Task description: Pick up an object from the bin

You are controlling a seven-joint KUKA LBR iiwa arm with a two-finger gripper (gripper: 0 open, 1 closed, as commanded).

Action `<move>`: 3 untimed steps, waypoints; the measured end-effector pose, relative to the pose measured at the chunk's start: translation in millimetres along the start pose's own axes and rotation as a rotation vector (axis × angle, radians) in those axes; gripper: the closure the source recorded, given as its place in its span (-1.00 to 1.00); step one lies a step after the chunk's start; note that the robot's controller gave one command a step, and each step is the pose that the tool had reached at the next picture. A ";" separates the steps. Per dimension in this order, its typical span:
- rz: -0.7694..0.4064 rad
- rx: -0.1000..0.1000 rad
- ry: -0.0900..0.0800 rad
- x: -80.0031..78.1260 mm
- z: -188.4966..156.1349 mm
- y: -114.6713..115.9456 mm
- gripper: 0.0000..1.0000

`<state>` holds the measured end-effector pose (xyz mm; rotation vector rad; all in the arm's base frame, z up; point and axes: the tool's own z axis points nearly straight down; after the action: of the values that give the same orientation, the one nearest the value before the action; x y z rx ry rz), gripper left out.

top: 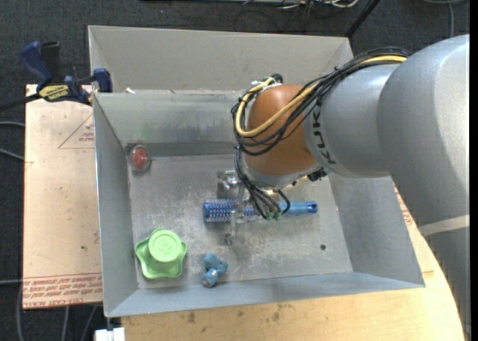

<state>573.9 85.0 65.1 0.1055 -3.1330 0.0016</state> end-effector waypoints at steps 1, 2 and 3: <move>-0.002 -0.002 -0.007 -1.9 -4.0 2.0 1.00; -0.037 -0.002 -0.017 -15.1 -105.0 14.8 1.00; -0.036 -0.002 -0.009 -13.2 -100.2 14.3 -1.00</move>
Offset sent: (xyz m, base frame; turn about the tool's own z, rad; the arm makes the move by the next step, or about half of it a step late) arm 0.0000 0.0000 0.0000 0.0000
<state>586.7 100.3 165.2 0.1622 -3.1395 -0.0024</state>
